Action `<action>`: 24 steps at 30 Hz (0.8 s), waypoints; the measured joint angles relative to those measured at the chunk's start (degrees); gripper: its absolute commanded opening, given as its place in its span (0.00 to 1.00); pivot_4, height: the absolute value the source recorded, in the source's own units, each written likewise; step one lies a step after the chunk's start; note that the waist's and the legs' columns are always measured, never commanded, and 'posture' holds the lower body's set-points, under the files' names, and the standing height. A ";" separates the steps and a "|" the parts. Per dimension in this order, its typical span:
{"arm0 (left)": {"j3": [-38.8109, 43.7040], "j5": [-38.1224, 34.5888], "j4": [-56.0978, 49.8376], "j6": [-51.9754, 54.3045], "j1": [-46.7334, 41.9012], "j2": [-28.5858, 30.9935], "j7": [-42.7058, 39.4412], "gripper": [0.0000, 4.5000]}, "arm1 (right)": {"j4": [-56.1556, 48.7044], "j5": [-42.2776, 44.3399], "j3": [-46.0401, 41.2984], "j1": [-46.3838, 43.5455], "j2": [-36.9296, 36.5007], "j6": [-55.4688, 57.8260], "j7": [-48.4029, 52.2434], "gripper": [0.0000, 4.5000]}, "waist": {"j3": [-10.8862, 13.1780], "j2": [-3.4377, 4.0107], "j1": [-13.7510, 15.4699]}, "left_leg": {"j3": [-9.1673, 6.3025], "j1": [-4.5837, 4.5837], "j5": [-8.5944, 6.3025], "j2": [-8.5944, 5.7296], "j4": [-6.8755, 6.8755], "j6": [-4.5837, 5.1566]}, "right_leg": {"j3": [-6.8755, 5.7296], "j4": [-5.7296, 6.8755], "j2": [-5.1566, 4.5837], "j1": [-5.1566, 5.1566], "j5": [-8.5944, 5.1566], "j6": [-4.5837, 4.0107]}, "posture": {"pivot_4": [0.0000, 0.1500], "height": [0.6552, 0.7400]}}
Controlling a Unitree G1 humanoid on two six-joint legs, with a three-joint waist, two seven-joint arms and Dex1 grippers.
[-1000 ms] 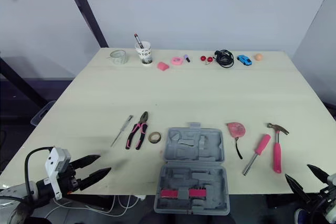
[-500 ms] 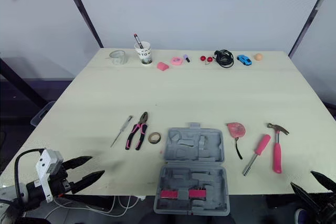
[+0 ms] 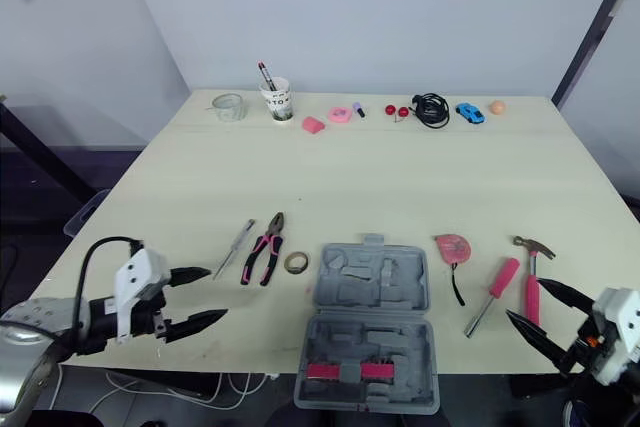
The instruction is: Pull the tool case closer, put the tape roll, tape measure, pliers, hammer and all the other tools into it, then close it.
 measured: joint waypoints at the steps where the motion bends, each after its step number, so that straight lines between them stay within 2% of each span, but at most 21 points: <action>1: -1.04 0.11 -0.64 1.54 -1.51 0.61 0.39 0.99 | -1.03 -0.03 1.13 -0.89 -0.46 0.51 0.17 1.00 | 0.00 0.00 0.01 | 0.00 0.00 0.00 -0.01 0.00 0.00 | -0.04 0.00 0.06 0.00 0.00 0.00 | 1.00 1.00; 4: -3.32 1.00 -2.24 4.09 -4.13 1.68 1.29 0.99 | -2.45 -0.05 3.22 -2.50 -1.28 1.60 0.41 1.00 | 0.02 -0.03 0.07 | 0.00 0.00 0.00 -0.04 0.00 0.01 | -0.18 0.01 0.33 0.01 0.00 0.01 | 1.00 1.00; 11: -11.72 6.57 -4.67 7.51 -9.83 9.30 -0.31 0.99 | -4.81 -0.18 8.53 -9.07 -2.18 3.79 1.33 1.00 | 0.07 -0.09 -0.01 | 0.07 0.04 0.01 -0.08 0.05 0.01 | -0.09 0.04 0.64 0.01 0.00 0.05 | 1.00 1.00; 14: -14.10 7.10 -6.12 9.88 -13.50 9.89 -0.94 0.99 | -5.13 -0.32 10.58 -11.60 -2.27 4.14 1.59 1.00 | 0.09 -0.13 0.07 | 0.03 0.03 0.01 -0.11 0.06 0.01 | -0.08 0.05 0.71 0.02 0.00 0.05 | 1.00 1.00; 19: -22.43 10.87 -6.85 11.62 -22.66 11.62 -4.38 0.99 | -5.18 -0.77 14.19 -15.74 -2.65 4.79 2.57 1.00 | 0.13 -0.19 0.03 | 0.03 0.00 0.02 -0.21 0.11 0.01 | 0.12 0.05 1.01 0.05 0.03 0.11 | 1.00 1.00; 23: -33.23 18.21 -6.00 13.09 -33.89 11.14 -8.41 0.99 | -4.96 -0.86 15.85 -17.95 -2.62 4.91 2.63 1.00 | 0.14 -0.20 0.05 | 0.09 -0.12 0.02 -0.21 0.29 0.01 | 0.17 0.08 1.19 0.08 0.11 0.26 | 1.00 1.00; 24: -33.86 18.81 -6.01 13.41 -34.33 10.94 -8.80 0.99 | -4.97 -0.86 16.09 -18.23 -2.61 4.91 2.63 1.00 | 0.14 -0.20 0.04 | 0.11 -0.12 0.02 -0.21 0.31 0.01 | 0.22 0.09 1.20 0.08 0.11 0.27 | 1.00 1.00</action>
